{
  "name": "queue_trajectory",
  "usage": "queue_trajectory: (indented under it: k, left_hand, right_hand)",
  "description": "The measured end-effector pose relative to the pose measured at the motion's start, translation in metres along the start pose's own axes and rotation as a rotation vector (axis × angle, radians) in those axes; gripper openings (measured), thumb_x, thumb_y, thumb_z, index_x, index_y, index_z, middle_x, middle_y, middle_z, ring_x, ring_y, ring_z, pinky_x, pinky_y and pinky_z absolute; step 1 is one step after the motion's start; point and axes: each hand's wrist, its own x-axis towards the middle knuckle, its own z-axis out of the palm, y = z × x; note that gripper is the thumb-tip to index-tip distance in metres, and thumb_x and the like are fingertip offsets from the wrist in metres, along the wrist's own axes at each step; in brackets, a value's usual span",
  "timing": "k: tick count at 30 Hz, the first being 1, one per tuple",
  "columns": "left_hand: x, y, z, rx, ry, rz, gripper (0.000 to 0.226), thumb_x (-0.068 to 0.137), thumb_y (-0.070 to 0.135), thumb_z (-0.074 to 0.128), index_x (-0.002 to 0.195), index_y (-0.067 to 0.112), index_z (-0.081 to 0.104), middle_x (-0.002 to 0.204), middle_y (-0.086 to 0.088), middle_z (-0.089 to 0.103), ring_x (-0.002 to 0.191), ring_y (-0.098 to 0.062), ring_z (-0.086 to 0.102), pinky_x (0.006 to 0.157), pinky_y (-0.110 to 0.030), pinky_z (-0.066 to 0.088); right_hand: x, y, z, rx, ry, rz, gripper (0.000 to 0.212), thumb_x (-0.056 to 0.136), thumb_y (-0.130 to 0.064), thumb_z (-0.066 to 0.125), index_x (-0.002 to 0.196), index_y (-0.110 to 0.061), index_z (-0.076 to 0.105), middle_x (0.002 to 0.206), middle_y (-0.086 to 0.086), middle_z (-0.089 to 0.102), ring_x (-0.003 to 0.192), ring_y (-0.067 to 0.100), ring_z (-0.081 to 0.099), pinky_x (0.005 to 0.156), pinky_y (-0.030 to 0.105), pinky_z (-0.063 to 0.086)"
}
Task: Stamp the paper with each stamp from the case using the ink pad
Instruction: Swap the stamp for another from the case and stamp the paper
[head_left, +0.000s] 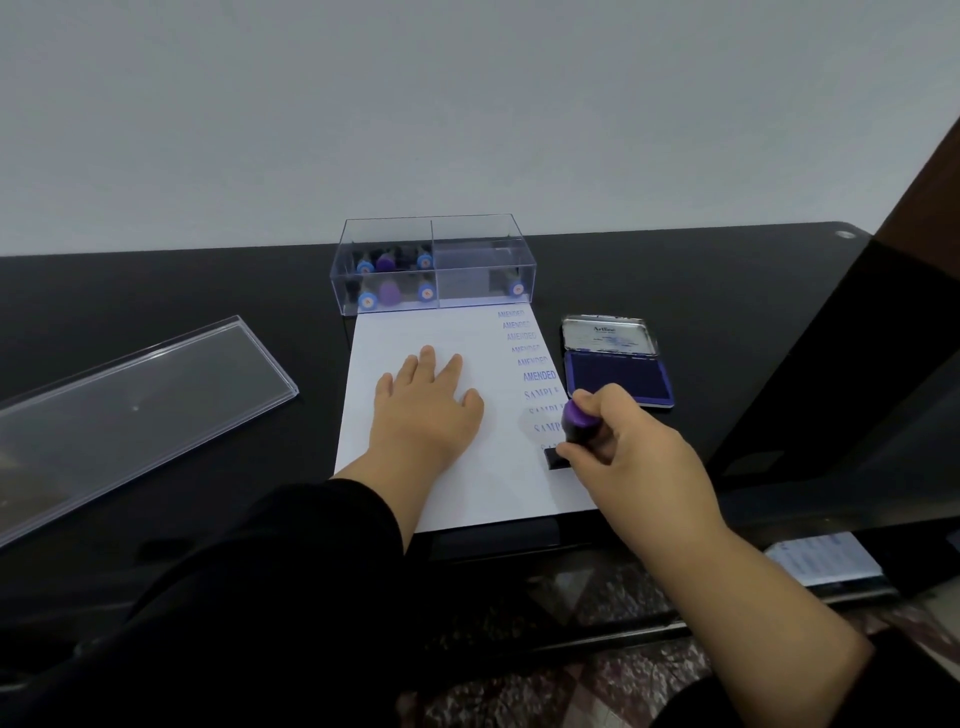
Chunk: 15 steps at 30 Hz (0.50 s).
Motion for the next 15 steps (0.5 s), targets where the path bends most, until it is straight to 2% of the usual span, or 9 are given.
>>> queue_trajectory:
  k: [9, 15]
  left_hand:
    - [0.0007, -0.0003, -0.0012, 0.012, -0.013, 0.005, 0.056, 0.100, 0.043, 0.017, 0.152, 0.027, 0.003, 0.160, -0.002, -0.008, 0.147, -0.019, -0.007, 0.117, -0.040, -0.004]
    - [-0.0003, 0.0001, -0.0006, 0.007, -0.004, 0.006, 0.056, 0.100, 0.042, 0.018, 0.152, 0.026, 0.004, 0.160, -0.002, -0.007, 0.147, -0.019, -0.006, 0.117, -0.040, -0.003]
  right_hand:
    - [0.0003, 0.0005, 0.0061, -0.032, -0.026, 0.021, 0.019, 0.088, -0.023, 0.063, 0.099, -0.030, 0.049, 0.090, -0.015, 0.059, 0.086, 0.011, 0.060, 0.071, 0.029, 0.050]
    - [-0.0002, -0.0017, 0.0072, -0.063, -0.017, 0.018, 0.021, 0.088, -0.021, 0.062, 0.093, -0.030, 0.043, 0.092, -0.011, 0.062, 0.084, 0.014, 0.060, 0.068, 0.031, 0.051]
